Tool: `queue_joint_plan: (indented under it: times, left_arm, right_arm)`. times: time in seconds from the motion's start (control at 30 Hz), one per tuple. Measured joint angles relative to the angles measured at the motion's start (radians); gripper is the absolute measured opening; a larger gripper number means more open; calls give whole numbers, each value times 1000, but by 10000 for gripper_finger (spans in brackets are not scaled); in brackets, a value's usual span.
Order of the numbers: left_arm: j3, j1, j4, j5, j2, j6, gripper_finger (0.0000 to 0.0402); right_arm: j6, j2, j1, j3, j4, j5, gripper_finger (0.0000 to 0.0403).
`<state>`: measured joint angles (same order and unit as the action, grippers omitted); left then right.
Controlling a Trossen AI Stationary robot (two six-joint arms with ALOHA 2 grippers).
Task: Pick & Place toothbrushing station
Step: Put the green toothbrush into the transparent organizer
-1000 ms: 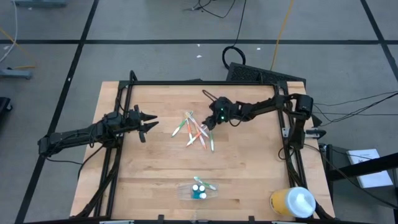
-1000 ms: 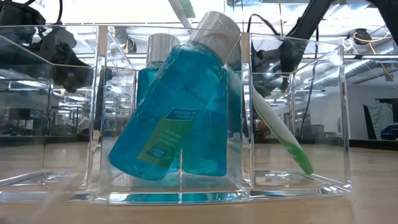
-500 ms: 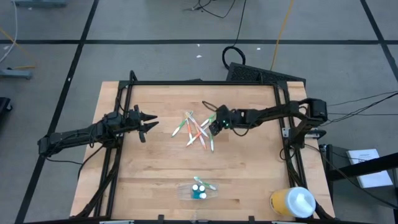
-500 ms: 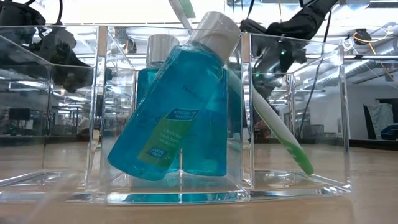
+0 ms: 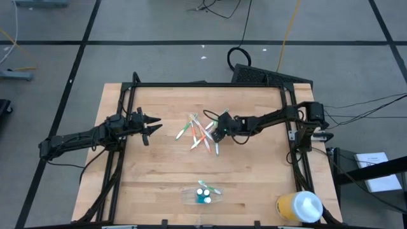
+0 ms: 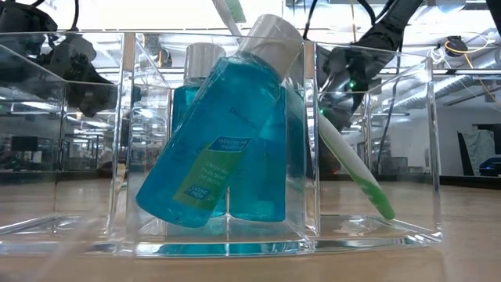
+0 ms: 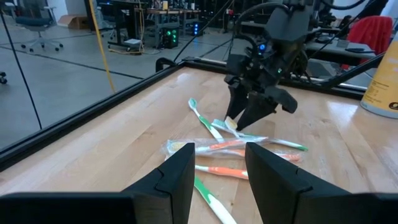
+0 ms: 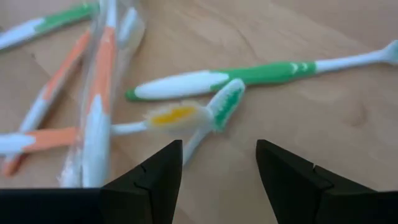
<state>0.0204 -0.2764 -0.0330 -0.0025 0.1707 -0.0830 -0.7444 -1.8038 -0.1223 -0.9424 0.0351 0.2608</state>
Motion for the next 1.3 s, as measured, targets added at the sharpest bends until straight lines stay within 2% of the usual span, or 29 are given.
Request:
queue_joint_plan:
  times: [0.37,0.73,1.3]
  left_arm:
    - [0,0,-2,1,0,0,147]
    - [0,0,-1,0,0,0,147]
    - [0,0,-1,0,0,0,147]
  right_arm:
    - [52,-30,-14,-1,63,2,196]
    - [53,-78,-13,-2,109,64,193]
    - [57,-82,-15,0,118,86,91]
